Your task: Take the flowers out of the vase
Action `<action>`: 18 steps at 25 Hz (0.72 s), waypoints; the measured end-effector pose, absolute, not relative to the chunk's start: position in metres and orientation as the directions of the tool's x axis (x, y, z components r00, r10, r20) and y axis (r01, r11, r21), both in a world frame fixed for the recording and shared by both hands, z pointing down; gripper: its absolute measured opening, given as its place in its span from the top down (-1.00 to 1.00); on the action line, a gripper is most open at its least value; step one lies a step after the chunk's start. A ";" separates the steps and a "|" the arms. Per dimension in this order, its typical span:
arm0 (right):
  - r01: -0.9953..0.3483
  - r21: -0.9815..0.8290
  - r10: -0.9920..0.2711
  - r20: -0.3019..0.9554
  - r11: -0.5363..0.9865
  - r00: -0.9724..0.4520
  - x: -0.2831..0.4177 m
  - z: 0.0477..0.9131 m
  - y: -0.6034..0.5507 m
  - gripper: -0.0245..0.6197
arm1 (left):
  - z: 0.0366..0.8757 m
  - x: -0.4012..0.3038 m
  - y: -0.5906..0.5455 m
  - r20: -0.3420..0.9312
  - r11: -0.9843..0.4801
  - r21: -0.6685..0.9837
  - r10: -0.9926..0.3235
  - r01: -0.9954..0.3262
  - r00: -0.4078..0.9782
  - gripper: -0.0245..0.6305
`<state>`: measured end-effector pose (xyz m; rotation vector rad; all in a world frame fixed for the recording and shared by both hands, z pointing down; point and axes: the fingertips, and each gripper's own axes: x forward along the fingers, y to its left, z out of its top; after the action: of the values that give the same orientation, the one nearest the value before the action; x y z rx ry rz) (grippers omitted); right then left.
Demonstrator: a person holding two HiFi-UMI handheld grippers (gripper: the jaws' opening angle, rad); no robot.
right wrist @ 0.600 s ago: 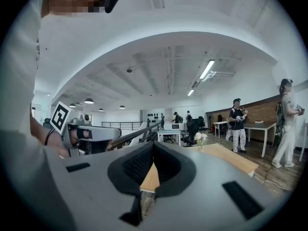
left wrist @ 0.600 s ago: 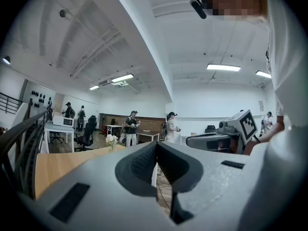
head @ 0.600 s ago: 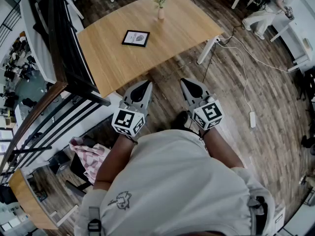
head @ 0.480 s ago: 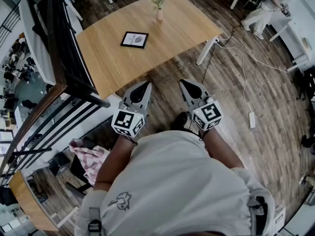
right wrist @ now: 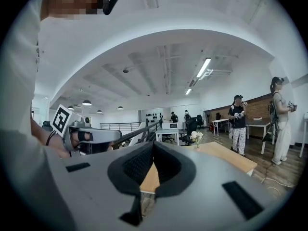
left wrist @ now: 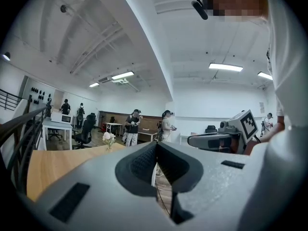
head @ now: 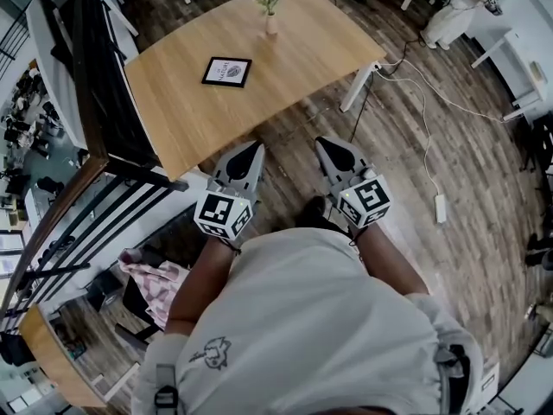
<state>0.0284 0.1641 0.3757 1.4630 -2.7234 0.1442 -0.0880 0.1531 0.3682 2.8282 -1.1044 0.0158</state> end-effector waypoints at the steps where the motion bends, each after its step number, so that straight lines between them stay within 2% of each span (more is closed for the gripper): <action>1: -0.835 -0.064 -0.831 0.083 0.547 -0.551 0.034 0.376 0.161 0.91 | 0.370 -0.083 0.149 0.051 -0.730 0.096 -0.675 -0.676 0.736 0.91; 18: -0.813 -0.125 -0.807 0.109 0.569 -0.581 0.144 0.383 0.067 0.91 | 0.385 0.011 0.049 0.113 -0.696 0.110 -0.700 -0.709 0.705 0.91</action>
<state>0.1443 0.0674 0.3827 1.4189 -2.7476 0.2512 0.0112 0.0488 0.3847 2.7642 -1.1502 0.0939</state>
